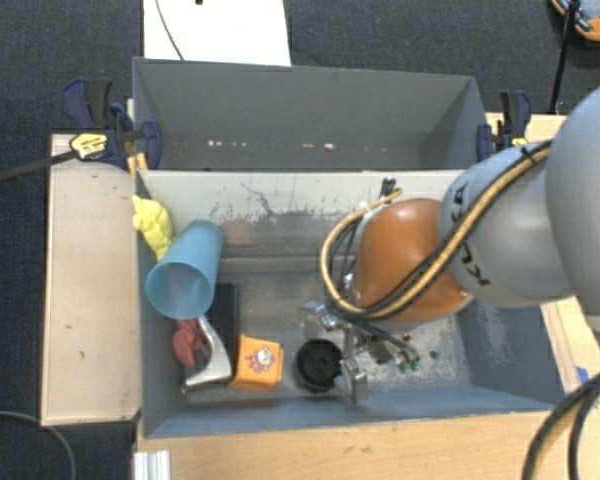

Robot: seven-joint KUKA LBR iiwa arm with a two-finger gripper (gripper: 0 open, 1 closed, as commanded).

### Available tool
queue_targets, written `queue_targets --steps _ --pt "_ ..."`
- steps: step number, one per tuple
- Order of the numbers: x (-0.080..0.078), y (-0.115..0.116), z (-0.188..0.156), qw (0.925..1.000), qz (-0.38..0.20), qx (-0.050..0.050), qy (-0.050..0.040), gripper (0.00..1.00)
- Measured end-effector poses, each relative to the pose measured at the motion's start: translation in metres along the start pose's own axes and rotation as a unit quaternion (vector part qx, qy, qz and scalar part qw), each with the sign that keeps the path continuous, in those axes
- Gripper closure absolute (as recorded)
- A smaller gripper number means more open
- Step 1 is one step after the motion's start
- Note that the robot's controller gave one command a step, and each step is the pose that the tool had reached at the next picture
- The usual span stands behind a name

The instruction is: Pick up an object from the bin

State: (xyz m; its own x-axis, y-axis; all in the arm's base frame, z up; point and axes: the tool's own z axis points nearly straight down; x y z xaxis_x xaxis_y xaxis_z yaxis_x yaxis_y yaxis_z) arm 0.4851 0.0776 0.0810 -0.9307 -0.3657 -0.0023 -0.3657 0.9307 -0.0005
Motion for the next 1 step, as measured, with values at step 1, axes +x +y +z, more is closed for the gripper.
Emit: queue_targets --steps 1 --pt "-0.0112 0.0064 0.0085 0.9786 0.205 -0.001 0.0118 1.00"
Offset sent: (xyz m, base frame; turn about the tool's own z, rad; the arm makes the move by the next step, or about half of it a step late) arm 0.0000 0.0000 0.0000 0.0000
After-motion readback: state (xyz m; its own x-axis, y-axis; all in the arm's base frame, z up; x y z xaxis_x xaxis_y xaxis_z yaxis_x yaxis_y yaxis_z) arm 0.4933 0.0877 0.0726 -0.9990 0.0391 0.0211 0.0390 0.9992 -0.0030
